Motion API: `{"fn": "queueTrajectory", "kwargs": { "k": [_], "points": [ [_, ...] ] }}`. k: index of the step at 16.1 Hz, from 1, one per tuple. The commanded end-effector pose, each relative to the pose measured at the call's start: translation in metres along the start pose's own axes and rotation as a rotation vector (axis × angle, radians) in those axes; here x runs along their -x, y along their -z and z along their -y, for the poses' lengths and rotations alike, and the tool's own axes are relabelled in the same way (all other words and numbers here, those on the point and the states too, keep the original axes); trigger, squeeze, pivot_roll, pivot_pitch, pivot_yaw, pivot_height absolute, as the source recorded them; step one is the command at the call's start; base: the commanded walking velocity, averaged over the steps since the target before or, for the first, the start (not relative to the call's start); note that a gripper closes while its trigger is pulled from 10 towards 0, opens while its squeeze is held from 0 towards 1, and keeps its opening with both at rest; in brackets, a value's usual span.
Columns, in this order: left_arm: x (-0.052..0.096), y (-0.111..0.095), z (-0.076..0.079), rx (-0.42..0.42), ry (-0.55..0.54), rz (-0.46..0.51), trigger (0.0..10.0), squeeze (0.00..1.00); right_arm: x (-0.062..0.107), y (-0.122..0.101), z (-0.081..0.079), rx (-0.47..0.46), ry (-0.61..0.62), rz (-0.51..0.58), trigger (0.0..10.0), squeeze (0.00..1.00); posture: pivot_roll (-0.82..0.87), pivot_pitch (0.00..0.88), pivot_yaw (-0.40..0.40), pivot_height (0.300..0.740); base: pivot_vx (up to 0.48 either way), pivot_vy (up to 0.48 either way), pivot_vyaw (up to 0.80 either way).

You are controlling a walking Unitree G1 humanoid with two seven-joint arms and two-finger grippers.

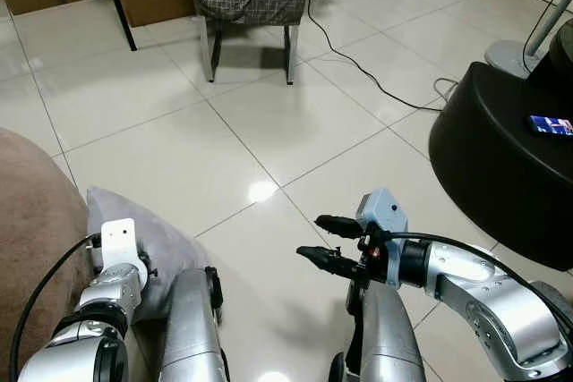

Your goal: Move the pillow to the sofa from floor

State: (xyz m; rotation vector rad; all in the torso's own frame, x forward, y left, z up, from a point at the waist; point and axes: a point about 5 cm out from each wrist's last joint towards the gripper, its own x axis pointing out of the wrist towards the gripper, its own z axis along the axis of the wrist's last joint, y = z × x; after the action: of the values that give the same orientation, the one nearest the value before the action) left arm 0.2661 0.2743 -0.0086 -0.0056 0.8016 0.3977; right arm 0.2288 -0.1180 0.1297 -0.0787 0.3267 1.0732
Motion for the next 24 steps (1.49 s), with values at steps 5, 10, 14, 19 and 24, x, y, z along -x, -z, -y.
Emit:
{"fn": "queueTrajectory", "kwargs": {
  "k": [5,10,14,19,24],
  "points": [
    [0.000,0.002,0.010,0.010,0.047,-0.020,0.0,0.00,0.001,-0.004,0.000,0.015,-0.021,-0.007,10.0,0.00,-0.08,0.077,-0.046,0.526,0.000,0.000,0.00],
    [0.000,0.002,0.013,0.016,0.056,-0.021,0.0,0.00,0.000,-0.004,0.003,0.020,-0.016,-0.007,10.0,0.00,-0.08,0.061,-0.040,0.526,0.000,0.000,0.00],
    [0.000,0.002,0.017,0.023,0.074,-0.014,0.0,0.00,-0.001,-0.004,0.005,0.025,-0.011,-0.007,10.0,0.00,-0.08,0.045,-0.033,0.526,0.000,0.000,0.00],
    [0.002,-0.010,0.030,0.067,0.158,0.068,0.0,0.00,-0.004,0.001,0.011,0.028,0.102,-0.006,10.0,0.00,-0.07,0.000,-0.009,0.526,0.000,0.000,0.00],
    [0.014,-0.040,0.041,0.180,0.300,0.264,0.0,0.00,-0.001,0.009,0.021,-0.080,0.381,0.091,10.0,0.00,-0.04,0.000,0.012,0.526,0.000,0.000,0.00]
  ]
}}
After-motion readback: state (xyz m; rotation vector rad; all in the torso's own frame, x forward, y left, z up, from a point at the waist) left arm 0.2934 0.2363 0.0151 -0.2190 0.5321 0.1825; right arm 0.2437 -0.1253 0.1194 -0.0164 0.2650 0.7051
